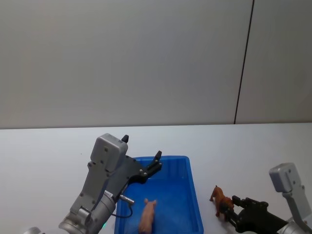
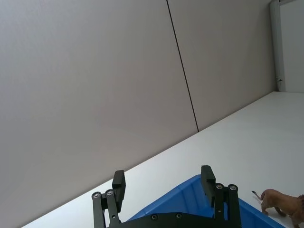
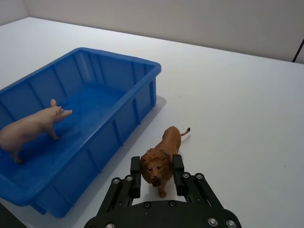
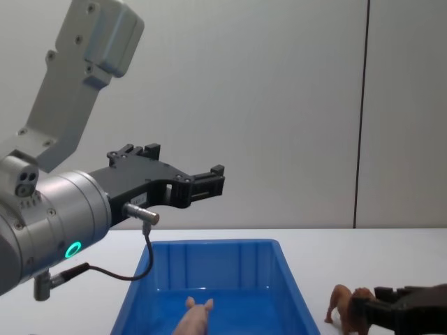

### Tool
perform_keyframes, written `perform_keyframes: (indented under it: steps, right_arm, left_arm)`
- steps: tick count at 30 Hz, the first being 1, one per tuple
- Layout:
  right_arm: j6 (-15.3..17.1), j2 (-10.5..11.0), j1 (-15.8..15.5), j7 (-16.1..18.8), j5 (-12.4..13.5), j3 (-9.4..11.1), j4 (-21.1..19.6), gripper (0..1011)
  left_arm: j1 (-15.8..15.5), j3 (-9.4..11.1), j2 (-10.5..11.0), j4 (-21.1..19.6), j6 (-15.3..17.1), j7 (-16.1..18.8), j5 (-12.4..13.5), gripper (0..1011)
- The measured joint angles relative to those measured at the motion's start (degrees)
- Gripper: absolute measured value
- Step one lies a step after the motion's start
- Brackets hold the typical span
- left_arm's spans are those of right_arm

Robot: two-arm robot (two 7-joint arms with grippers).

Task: Pick up the two dolls from the table and place them into the box.

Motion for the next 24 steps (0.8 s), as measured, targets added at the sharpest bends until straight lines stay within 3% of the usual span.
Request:
perform_keyframes:
  steps: [5,18,24]
  right_arm:
    - [-0.98,-0.16,0.16,-0.41,0.04,-0.03,0.01,326]
    - [-5.5,-0.3,0.93,-1.42,-0.73,0.23,-2.56,326]
    - [-6.84,-0.7,2.24,-0.23,-0.61,0.4,-4.67,326]
  left_arm:
    - [0.0,0.0,0.0,0.0,0.0,0.0,0.0,1001]
    - [0.0,0.0,0.0,0.0,0.0,0.0,0.0,1001]
    - [0.0,0.0,0.0,0.0,0.0,0.0,0.0,1001]
